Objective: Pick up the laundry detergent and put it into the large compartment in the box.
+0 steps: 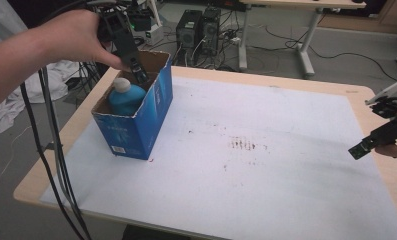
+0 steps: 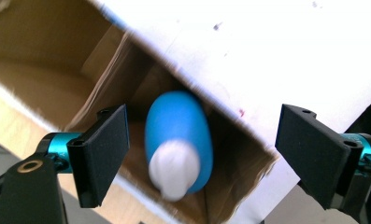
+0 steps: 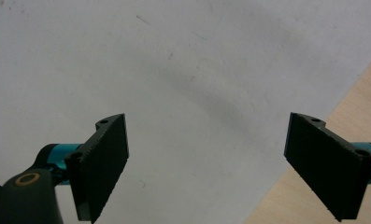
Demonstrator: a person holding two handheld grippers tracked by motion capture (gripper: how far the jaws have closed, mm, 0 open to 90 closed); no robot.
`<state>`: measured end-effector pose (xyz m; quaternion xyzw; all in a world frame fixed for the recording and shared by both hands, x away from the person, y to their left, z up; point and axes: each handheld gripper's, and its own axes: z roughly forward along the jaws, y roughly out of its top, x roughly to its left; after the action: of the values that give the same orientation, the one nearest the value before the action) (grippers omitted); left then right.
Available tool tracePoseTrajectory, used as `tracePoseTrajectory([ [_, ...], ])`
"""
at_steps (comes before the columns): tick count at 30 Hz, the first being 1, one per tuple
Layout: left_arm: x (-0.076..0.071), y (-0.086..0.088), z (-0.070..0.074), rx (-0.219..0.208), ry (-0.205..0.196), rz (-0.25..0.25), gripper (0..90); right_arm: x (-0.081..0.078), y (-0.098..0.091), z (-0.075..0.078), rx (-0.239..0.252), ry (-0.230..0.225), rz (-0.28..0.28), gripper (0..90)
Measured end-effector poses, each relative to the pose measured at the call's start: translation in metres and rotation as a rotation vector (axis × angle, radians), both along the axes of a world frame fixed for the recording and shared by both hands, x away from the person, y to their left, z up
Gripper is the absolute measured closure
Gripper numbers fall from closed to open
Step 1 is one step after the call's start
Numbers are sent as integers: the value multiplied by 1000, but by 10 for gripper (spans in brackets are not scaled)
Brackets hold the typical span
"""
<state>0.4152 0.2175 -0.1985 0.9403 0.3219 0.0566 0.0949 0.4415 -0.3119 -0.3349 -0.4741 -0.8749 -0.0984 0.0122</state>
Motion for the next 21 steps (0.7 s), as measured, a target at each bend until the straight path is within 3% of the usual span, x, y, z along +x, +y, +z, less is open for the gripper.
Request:
tracePoseTrajectory([
  [16,10,-87,-21,16,25,-192,177,-10,-6,7,1,-22,-38,130],
  [21,13,-108,-28,11,26,-230,176,-12,-7,8,2,-24,-39,130],
])
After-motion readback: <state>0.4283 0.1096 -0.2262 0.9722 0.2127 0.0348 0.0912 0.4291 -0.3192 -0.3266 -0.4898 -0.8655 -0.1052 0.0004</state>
